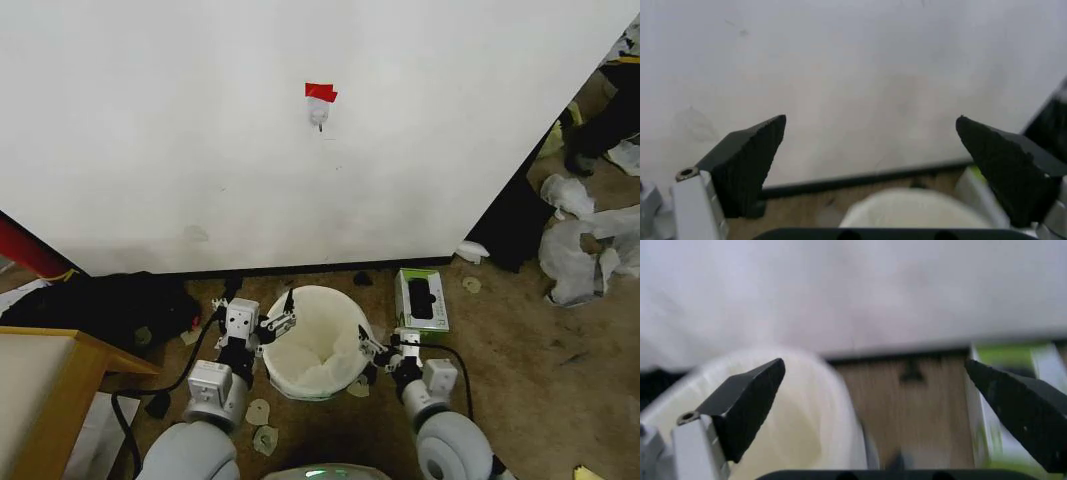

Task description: Place the garbage bag over the trash bin.

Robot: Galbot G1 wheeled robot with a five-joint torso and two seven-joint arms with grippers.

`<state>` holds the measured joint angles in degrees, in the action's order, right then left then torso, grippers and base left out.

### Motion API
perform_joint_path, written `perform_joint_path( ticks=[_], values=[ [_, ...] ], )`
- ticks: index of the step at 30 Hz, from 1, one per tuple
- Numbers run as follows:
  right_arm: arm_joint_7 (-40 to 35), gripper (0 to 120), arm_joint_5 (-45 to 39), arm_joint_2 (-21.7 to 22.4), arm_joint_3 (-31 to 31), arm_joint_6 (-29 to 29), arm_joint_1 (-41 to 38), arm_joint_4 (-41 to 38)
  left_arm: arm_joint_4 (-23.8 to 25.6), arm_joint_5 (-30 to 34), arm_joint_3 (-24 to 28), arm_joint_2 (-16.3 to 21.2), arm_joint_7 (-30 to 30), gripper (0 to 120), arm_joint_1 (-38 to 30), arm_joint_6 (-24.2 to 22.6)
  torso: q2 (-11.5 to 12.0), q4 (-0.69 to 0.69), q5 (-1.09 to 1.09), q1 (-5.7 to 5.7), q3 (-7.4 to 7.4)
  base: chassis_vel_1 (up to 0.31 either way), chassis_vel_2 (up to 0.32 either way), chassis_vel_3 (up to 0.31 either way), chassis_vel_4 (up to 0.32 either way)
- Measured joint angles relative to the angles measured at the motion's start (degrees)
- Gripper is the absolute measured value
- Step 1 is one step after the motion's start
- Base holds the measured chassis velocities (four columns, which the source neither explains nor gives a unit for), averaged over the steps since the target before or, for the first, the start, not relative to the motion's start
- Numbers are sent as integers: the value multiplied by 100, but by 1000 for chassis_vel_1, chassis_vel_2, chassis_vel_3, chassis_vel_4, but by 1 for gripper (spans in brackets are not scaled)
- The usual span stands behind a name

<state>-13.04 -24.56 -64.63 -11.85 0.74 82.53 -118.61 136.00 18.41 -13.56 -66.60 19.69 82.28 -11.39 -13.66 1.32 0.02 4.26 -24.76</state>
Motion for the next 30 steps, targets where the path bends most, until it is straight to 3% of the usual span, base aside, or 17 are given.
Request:
perform_joint_path(
  ticks=[2,4,8,14,17,30],
  values=[
    [599,100,477,-127,-328,1173,108,277,-199,94,-337,-184,-213,100,24,545,0,0,0,0,0,0,0,0,0],
    [1061,100,944,-326,-810,1930,222,405,-348,174,-618,-379,-408,100,109,1014,0,0,-1,0,-1,0,0,0,0],
    [1259,100,1529,-706,-1365,2461,388,179,-437,179,-903,-588,-752,100,328,1430,0,0,1,0,-1,0,0,0,0],
    [1079,100,1956,-1138,-1651,2133,754,-821,-265,85,-1221,-814,-1247,100,572,1751,0,0,-1,0,0,0,0,0,0],
    [965,100,2008,-1334,-1650,1763,893,-1357,-122,-329,-1405,-934,-1454,100,567,1899,0,2,-1,0,0,0,0,0,0],
    [890,100,1987,-1374,-1619,1606,914,-1467,-94,-554,-1469,-962,-1525,100,555,1952,0,0,-2,0,0,0,0,0,0]
  ],
)
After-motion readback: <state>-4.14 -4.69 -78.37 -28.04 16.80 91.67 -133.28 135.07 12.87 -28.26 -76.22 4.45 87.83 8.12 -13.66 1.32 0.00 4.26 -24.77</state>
